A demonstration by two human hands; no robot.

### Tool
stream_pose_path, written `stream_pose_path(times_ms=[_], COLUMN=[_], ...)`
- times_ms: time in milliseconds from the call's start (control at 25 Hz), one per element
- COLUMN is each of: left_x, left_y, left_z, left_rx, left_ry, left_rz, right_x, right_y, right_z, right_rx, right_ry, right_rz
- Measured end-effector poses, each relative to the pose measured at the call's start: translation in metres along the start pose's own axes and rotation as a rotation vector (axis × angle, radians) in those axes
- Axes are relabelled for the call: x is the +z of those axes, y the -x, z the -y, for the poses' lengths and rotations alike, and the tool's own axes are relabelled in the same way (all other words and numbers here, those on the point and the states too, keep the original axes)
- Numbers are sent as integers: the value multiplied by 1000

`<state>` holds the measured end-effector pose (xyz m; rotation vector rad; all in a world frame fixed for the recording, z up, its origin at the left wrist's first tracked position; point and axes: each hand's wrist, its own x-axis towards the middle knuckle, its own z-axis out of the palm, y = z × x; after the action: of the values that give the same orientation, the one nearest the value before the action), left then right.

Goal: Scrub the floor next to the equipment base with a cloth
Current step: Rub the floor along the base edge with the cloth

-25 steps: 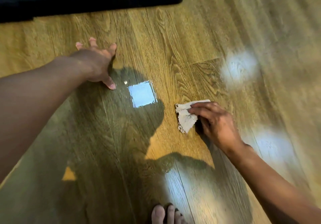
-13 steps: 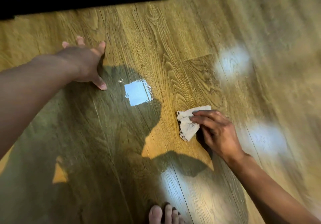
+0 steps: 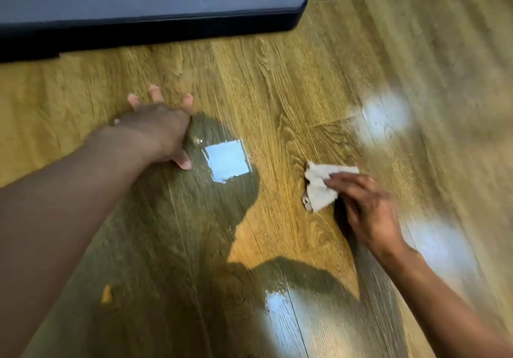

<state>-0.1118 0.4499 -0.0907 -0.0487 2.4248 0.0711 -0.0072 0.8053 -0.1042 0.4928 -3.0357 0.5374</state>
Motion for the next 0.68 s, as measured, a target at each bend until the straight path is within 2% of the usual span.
stream_pose_path(times_ms=[120, 320, 440, 560, 680], left_x=[2, 4, 3, 1, 3], left_y=[-8, -11, -10, -13, -11], left_z=[-3, 3, 1, -4, -2], left_rx=[-7, 18, 15, 8, 16], left_ry=[19, -9, 1, 35, 12], left_rz=[20, 21, 58, 87, 74], right_x=[1, 19, 24, 24, 28], right_y=[1, -130, -116, -86, -156], right_z=[2, 13, 9, 3, 4], right_rx=[-25, 42, 80, 70, 4], right_ry=[-39, -101, -141, -77, -51], right_rz=[-6, -85, -114, -125, -130])
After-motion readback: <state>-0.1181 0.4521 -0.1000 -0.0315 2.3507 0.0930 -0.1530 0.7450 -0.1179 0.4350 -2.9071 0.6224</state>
